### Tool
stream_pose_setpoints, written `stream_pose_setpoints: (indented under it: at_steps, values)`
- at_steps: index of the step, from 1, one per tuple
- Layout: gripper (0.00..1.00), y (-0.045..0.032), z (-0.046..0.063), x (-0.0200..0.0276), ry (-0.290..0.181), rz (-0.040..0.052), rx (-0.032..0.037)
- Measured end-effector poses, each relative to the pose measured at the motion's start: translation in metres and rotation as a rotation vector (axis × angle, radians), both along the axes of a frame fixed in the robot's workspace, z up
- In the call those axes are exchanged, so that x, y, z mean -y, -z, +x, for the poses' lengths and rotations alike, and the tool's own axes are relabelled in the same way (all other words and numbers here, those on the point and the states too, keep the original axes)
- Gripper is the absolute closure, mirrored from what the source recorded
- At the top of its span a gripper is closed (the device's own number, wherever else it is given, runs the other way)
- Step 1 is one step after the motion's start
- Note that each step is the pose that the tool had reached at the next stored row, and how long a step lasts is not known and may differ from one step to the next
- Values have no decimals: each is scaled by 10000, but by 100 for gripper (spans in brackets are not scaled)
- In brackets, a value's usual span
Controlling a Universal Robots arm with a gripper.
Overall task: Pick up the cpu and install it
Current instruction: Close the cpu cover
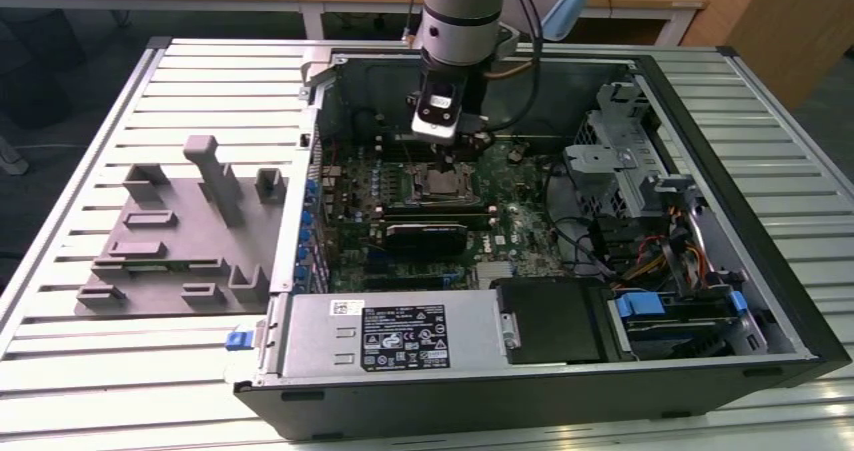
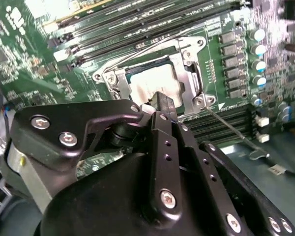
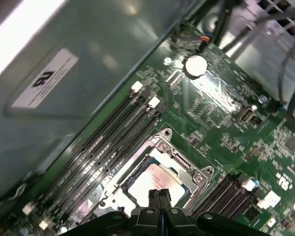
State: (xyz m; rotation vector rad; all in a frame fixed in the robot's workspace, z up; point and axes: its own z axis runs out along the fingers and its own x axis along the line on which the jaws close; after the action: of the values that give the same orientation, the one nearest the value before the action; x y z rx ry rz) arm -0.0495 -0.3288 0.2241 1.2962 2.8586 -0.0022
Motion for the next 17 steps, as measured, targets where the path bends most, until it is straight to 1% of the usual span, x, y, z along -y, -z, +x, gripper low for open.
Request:
stream_pose_setpoints:
  at_steps: [17]
  values:
    - [89,0,0,0,-3095,-1,0]
